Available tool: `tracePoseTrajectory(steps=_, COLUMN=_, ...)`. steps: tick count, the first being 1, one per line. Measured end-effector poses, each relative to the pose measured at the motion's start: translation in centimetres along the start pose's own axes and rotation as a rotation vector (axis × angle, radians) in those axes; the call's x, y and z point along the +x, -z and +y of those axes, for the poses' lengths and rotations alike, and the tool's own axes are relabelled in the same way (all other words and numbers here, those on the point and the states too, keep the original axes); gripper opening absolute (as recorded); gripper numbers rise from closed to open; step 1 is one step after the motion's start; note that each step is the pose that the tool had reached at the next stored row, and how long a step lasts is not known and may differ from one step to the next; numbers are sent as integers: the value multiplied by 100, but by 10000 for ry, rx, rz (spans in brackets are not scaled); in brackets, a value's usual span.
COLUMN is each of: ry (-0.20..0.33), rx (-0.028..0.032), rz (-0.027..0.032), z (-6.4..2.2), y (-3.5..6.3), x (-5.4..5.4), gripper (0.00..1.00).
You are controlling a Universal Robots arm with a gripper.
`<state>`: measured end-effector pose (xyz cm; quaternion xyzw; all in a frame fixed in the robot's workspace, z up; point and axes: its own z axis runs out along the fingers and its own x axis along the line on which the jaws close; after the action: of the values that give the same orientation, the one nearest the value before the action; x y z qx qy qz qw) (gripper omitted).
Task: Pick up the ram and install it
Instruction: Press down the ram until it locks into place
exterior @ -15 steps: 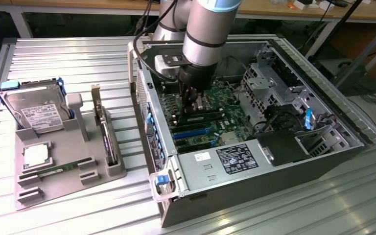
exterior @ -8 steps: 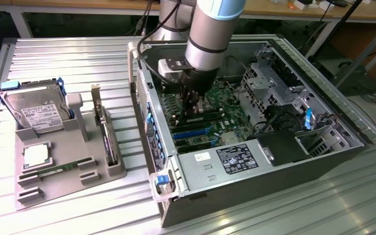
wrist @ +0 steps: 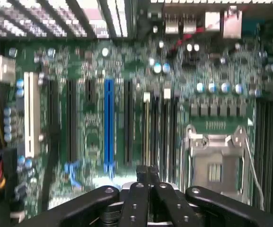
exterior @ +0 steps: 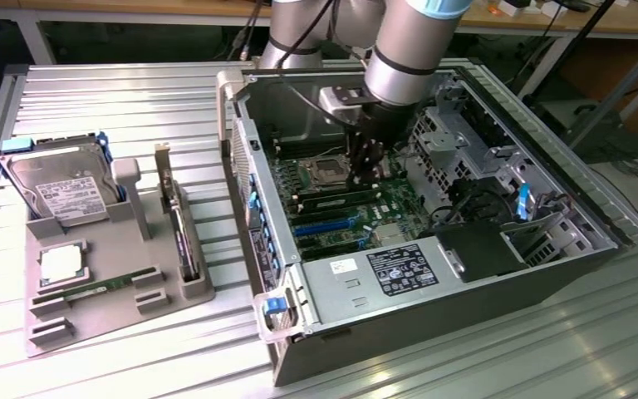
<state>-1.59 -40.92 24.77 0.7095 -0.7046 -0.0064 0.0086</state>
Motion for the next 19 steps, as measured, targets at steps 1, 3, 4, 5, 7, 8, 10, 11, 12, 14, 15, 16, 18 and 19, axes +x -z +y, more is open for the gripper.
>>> tracePoseTrajectory(steps=1, ry=0, rx=0, rz=0, z=-86, y=25, x=1, gripper=10)
tracePoseTrajectory(steps=3, ry=0, rx=1, rz=-1, z=-196, y=71, x=2, gripper=10)
tracePoseTrajectory(steps=4, ry=0, rx=0, rz=-1, z=-289, y=141, x=2, gripper=10)
tracePoseTrajectory(steps=5, ry=-1, rx=0, rz=31, z=-316, y=202, x=-12, gripper=10)
tracePoseTrajectory(steps=7, ry=-8, rx=0, rz=128, z=-332, y=313, x=-49, gripper=10)
tracePoseTrajectory(steps=8, ry=-12, rx=-1, rz=160, z=-333, y=355, x=-62, gripper=10)
tracePoseTrajectory(steps=10, ry=-33, rx=-1, rz=227, z=-341, y=451, x=-77, gripper=10)
tracePoseTrajectory(steps=11, ry=-36, rx=-2, rz=228, z=-342, y=461, x=-78, gripper=10)
tracePoseTrajectory(steps=12, ry=-36, rx=-2, rz=227, z=-342, y=461, x=-77, gripper=10)
tracePoseTrajectory(steps=14, ry=-35, rx=-2, rz=228, z=-342, y=461, x=-78, gripper=10)
tracePoseTrajectory(steps=15, ry=-36, rx=-2, rz=228, z=-342, y=461, x=-78, gripper=10)
tracePoseTrajectory(steps=16, ry=-35, rx=-2, rz=229, z=-342, y=462, x=-77, gripper=10)
tracePoseTrajectory(steps=18, ry=-36, rx=-2, rz=228, z=-342, y=461, x=-78, gripper=10)
tracePoseTrajectory(steps=19, ry=-35, rx=2, rz=229, z=-341, y=461, x=-77, gripper=10)
